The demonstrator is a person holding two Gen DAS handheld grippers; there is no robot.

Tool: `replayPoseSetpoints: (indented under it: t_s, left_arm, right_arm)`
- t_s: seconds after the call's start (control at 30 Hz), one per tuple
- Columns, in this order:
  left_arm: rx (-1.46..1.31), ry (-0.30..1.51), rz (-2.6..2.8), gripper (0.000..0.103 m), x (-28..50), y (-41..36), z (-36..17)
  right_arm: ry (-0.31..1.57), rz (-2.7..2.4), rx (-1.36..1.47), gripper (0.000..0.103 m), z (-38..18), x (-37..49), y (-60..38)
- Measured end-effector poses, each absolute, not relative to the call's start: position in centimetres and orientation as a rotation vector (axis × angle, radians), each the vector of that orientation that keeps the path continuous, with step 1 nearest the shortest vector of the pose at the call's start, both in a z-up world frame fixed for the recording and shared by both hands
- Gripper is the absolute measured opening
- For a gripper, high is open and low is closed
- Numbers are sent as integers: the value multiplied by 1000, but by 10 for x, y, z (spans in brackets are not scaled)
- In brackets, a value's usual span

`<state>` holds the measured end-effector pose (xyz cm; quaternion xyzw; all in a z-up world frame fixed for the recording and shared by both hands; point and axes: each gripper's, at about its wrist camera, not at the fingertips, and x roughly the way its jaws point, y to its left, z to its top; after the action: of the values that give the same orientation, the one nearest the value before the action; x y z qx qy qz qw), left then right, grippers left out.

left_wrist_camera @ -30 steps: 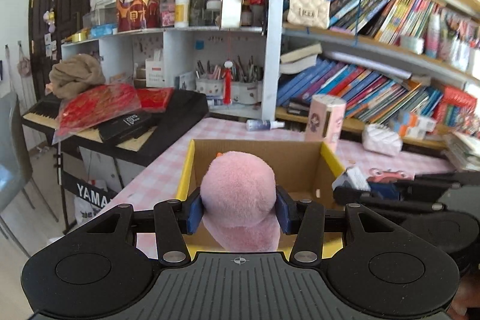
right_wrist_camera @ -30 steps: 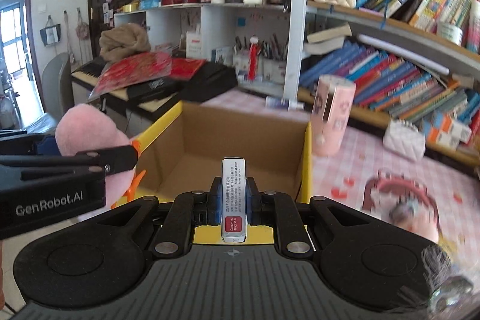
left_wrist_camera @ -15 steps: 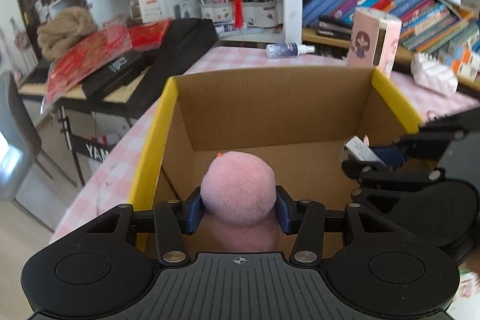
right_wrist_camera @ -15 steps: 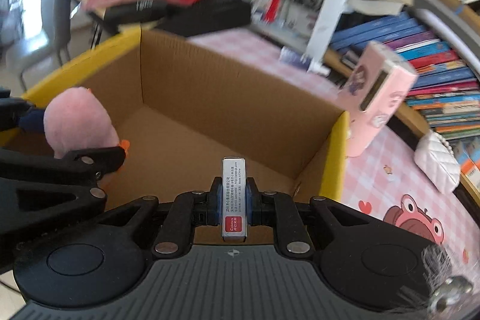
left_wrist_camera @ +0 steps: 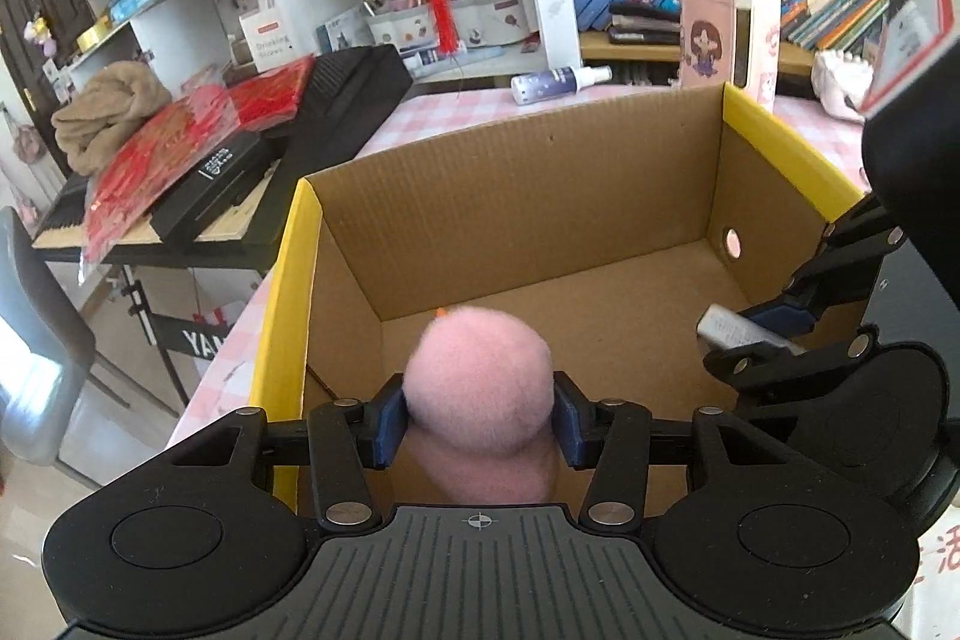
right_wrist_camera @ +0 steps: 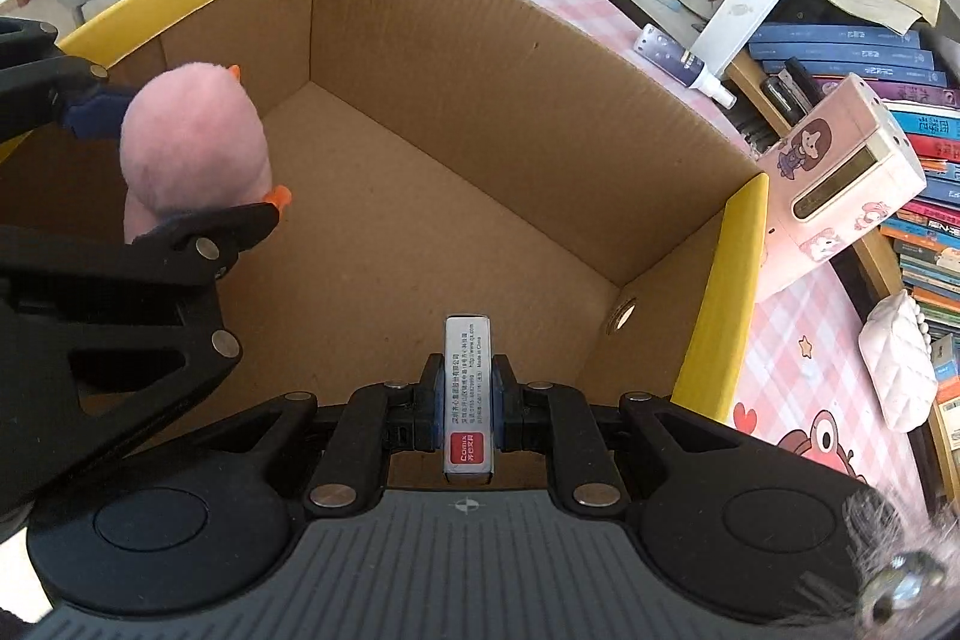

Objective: Organize objects
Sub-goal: 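Open both tools to drop the chick and medicine box into the box, then withdraw both tools from the box back toward the remaining objects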

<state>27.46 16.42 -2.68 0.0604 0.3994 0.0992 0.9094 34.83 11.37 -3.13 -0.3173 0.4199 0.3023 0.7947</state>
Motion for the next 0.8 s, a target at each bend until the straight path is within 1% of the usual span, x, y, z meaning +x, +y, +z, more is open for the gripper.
replayPoseSetpoints:
  t_s: [0.07, 0.13, 0.2, 0.23, 0.3, 0.37, 0.5, 0.6, 0.7, 0.8]
  left_arm:
    - [96, 806, 207, 56, 271, 167, -23]
    - [90, 781, 210, 57, 265, 169, -18]
    - [82, 754, 215, 60, 259, 171, -11]
    - [72, 734, 219, 61, 253, 171, -6]
    - [41, 687, 220, 69, 240, 173, 5]
    - [-4, 625, 211, 76, 222, 174, 17]
    - [-43, 546, 203, 81, 189, 171, 35]
    - [-59, 500, 212, 85, 162, 170, 42]
    - [-77, 483, 223, 86, 134, 170, 43]
    - [-89, 484, 253, 86, 109, 170, 37]
  right_arm:
    - [882, 639, -667, 15, -29, 346, 112]
    - [845, 640, -644, 26, -24, 343, 109]
    - [813, 633, -621, 29, -18, 336, 106]
    - [790, 622, -608, 34, -13, 332, 103]
    - [728, 600, -575, 42, -3, 320, 95]
    - [670, 589, -533, 45, 11, 305, 85]
    - [560, 553, -428, 54, 36, 272, 62]
    - [485, 505, -364, 63, 47, 241, 45]
    - [452, 456, -316, 65, 51, 222, 34]
    - [461, 401, -257, 66, 49, 193, 20]
